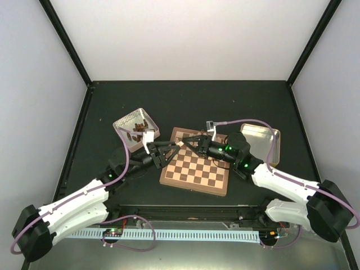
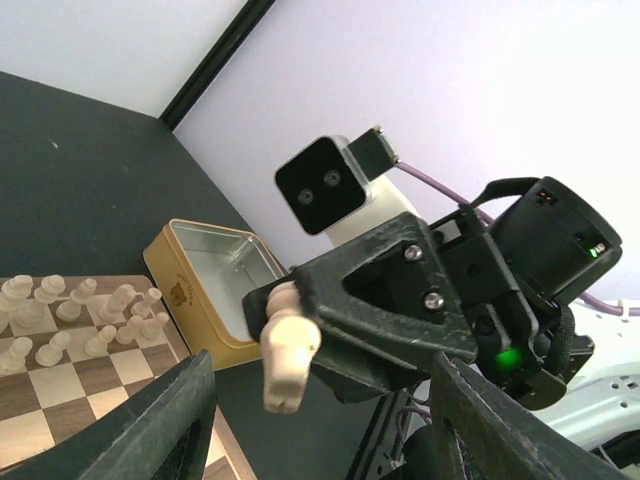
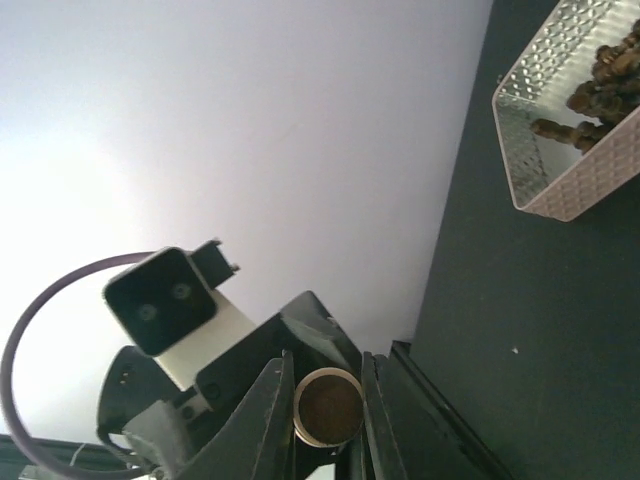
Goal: Set up the chess pieces on the board
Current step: Place the chess piece on the chessboard.
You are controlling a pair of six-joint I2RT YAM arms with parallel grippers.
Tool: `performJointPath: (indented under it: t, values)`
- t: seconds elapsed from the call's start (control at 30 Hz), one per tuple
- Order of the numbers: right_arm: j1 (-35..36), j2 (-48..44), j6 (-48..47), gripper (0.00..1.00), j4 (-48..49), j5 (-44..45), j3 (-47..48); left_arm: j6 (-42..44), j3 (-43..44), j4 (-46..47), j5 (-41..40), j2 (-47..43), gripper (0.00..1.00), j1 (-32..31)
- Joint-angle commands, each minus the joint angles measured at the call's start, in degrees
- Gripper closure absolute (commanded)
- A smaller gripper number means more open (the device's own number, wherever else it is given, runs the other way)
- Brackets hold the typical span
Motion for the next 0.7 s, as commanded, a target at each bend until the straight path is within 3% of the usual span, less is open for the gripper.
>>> performJointPath:
  t: [0.0, 0.2, 0.4, 0.67]
  values:
    - [-0.37, -0.05, 4.58, 0.89, 8.4, 0.52, -0.61, -2.1, 0.43, 3.49, -0.62, 1.43, 0.41, -0.17]
    - [-0.38, 1.78, 8.36, 0.89, 12.26, -1.35, -1.09, -0.59, 0.79, 5.61, -1.27, 1.87, 0.6, -0.13]
    - [-0.37, 2.29, 9.51, 0.89, 11.82, -2.29, -0.81, 2.76, 1.97, 4.91, -2.49, 2.41, 0.64, -0.13]
    - [-0.42, 2.65, 9.73, 0.88, 11.23, -2.69, -0.83, 2.51, 2.25, 4.55, -3.21, 3.45, 0.84, -0.19]
